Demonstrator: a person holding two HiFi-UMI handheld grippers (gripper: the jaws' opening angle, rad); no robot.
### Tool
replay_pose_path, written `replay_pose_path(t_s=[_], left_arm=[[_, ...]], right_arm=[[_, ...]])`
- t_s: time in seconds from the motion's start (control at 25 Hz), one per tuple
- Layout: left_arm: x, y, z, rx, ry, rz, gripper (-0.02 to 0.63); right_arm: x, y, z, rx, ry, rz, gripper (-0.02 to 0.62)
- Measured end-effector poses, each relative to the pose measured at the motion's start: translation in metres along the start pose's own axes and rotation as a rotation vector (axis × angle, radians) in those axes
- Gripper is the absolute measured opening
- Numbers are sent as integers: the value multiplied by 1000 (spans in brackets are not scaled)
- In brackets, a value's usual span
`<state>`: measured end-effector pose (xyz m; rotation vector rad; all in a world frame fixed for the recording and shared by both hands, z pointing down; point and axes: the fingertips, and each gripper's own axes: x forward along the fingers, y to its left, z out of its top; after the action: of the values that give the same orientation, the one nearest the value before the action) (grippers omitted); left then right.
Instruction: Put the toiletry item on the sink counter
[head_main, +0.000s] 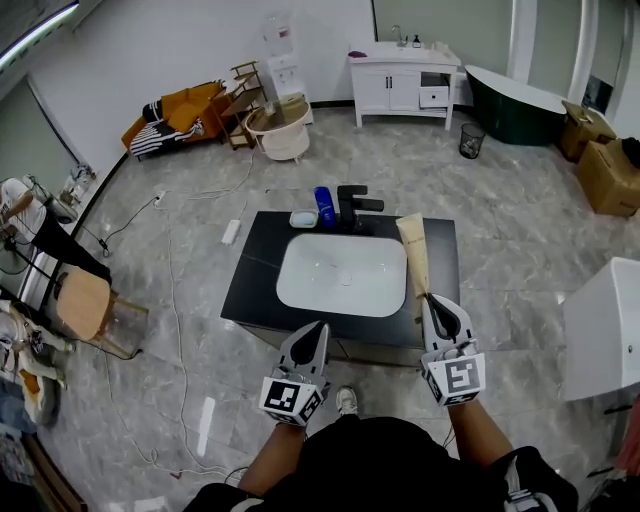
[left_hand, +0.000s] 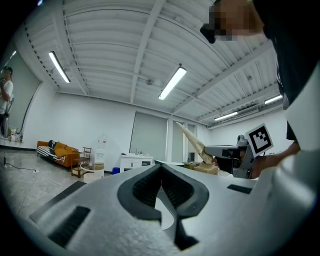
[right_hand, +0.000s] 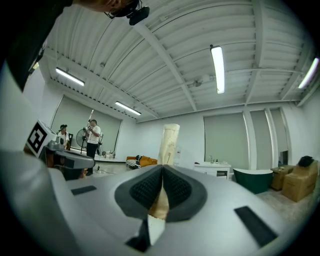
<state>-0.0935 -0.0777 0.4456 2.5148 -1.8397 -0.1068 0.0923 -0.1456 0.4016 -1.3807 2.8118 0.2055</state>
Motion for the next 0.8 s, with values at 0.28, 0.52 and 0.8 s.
replay_pose_path(t_s=[0.28,0.52,0.8], left_arm=[[29,40,-5,-8,14,-64,9],[40,72,-16,5,46,-132,9],[60,94,-18,9,54,-201,9]], right_arm=[[39,2,-13,-6,44,-67,9],[64,8,-23,-17,81,-129,9],[87,20,-27,-34,116,-172,9]])
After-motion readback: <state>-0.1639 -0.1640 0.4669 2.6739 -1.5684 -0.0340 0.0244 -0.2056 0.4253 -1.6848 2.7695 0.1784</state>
